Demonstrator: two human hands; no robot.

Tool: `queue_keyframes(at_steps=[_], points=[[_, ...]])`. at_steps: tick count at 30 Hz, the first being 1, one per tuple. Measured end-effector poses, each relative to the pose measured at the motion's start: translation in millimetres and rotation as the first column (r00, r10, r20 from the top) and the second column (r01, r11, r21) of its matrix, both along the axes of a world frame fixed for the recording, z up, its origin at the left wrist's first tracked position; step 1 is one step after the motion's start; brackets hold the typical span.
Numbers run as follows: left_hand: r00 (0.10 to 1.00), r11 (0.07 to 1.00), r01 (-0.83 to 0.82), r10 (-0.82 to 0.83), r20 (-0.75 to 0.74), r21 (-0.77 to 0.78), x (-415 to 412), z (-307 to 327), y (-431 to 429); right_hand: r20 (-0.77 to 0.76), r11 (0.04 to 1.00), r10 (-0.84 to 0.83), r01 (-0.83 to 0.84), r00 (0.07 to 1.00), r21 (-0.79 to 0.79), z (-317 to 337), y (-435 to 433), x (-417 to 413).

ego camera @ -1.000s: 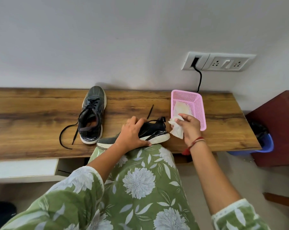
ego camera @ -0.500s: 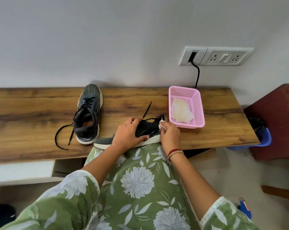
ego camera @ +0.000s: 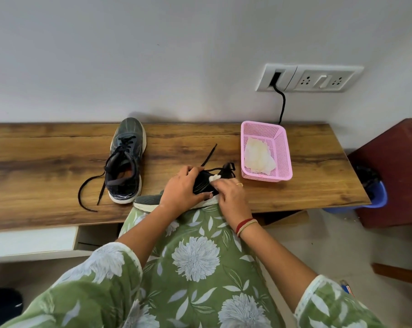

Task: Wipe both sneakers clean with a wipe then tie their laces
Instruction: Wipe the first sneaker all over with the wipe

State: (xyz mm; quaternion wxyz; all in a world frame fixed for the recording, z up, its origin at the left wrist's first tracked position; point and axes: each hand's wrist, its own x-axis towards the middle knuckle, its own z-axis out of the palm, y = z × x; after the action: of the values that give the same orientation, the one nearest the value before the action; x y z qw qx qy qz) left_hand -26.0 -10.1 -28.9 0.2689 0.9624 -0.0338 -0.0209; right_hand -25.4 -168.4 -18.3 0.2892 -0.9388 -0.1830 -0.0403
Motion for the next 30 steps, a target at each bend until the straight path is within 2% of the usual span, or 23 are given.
queue_keyframes(at_steps=[2, 3, 5, 7, 9, 11, 13, 20, 25, 26, 29, 30], points=[[1.000, 1.000, 0.001, -0.001, 0.004, -0.002, 0, 0, 1, -0.055, 0.987, 0.158, -0.159, 0.986, -0.005, 7, -3, -1], [1.000, 1.000, 0.002, -0.002, 0.007, -0.001, 0, -1, 0, -0.127, 0.985, 0.170, -0.166, 0.977, 0.041, 12, -5, 1], [1.000, 1.000, 0.004, -0.004, 0.002, 0.015, 0, 0, 0, -0.247, 0.979, 0.022, 0.029, 0.969, 0.202, 20, -11, 10], [1.000, 1.000, -0.002, 0.002, -0.004, 0.014, 1, 1, 1, -0.223, 0.919, -0.226, 0.284, 0.948, 0.273, 23, -16, 21], [1.000, 1.000, -0.004, 0.004, 0.003, -0.019, 0, 1, 1, -0.233, 0.913, -0.324, 0.368, 0.917, 0.175, 17, -15, 28], [1.000, 0.997, -0.010, 0.010, 0.000, -0.072, -1, 1, 1, -0.290, 0.926, -0.341, 0.373, 0.894, 0.060, 7, -5, 29], [1.000, 0.993, -0.022, 0.023, 0.003, -0.117, -1, 2, 1, -0.265, 0.922, -0.363, 0.386, 0.893, 0.036, 2, 3, 25], [0.999, 0.984, -0.037, 0.042, 0.023, -0.172, -3, 3, 0, -0.136, 0.962, -0.273, 0.271, 0.952, -0.033, -1, 14, 6], [0.996, 0.968, -0.086, 0.086, -0.010, -0.234, -3, 5, 0, -0.117, 0.997, 0.050, -0.058, 0.992, -0.060, 8, -4, -3], [0.996, 0.968, -0.092, 0.091, -0.016, -0.235, -3, 5, 1, -0.109, 0.998, 0.026, -0.031, 0.994, -0.051, 9, -9, 0], [0.995, 0.972, -0.098, 0.093, -0.033, -0.215, -2, 5, 2, -0.159, 0.946, -0.321, 0.325, 0.934, -0.002, 7, -12, 13], [0.995, 0.973, -0.095, 0.089, -0.034, -0.210, -2, 5, 1, -0.180, 0.925, -0.377, 0.379, 0.908, -0.029, 6, -8, 14]])
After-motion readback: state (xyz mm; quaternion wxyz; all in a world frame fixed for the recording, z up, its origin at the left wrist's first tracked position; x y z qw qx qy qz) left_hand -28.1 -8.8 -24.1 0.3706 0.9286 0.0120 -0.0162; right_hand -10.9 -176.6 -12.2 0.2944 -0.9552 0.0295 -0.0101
